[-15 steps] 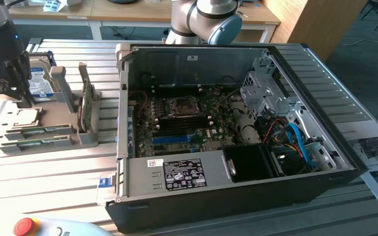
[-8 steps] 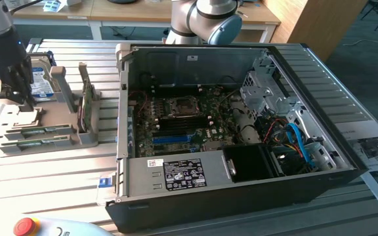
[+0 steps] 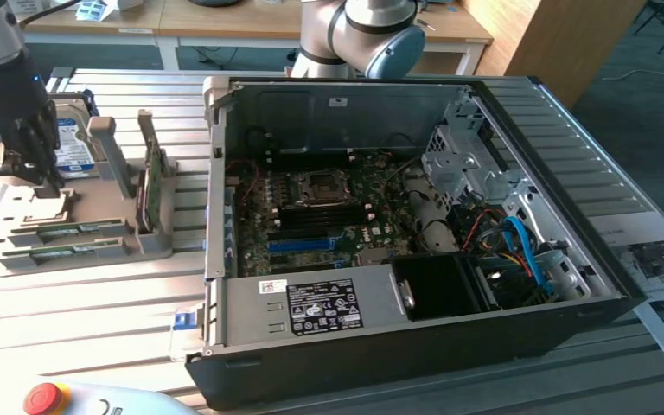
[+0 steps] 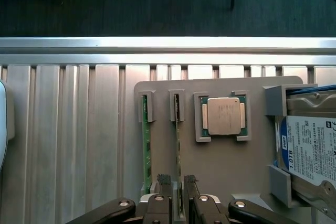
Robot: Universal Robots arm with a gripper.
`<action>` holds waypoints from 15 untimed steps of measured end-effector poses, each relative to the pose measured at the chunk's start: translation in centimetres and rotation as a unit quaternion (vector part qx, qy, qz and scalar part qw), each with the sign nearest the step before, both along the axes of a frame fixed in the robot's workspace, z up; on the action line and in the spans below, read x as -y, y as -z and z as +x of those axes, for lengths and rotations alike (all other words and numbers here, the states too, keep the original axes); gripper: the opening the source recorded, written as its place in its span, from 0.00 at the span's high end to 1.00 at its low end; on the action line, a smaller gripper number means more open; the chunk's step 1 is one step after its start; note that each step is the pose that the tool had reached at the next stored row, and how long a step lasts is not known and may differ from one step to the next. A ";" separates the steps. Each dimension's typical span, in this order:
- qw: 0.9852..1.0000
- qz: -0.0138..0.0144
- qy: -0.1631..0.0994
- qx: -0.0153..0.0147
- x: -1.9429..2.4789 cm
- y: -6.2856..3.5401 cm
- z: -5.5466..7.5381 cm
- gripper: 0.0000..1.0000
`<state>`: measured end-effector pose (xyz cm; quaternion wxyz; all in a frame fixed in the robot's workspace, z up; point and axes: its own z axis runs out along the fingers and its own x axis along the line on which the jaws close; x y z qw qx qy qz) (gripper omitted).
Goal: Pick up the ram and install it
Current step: 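Pick up the ram and move it above insertion slot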
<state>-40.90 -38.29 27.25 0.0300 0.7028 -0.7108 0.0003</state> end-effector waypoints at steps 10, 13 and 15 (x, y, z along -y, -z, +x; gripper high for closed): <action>1.000 0.000 0.000 0.004 0.02 0.18 0.0 0.76; 1.000 0.000 0.000 0.004 0.25 0.19 0.0 0.76; 1.000 0.000 0.000 0.004 0.42 0.21 0.0 0.76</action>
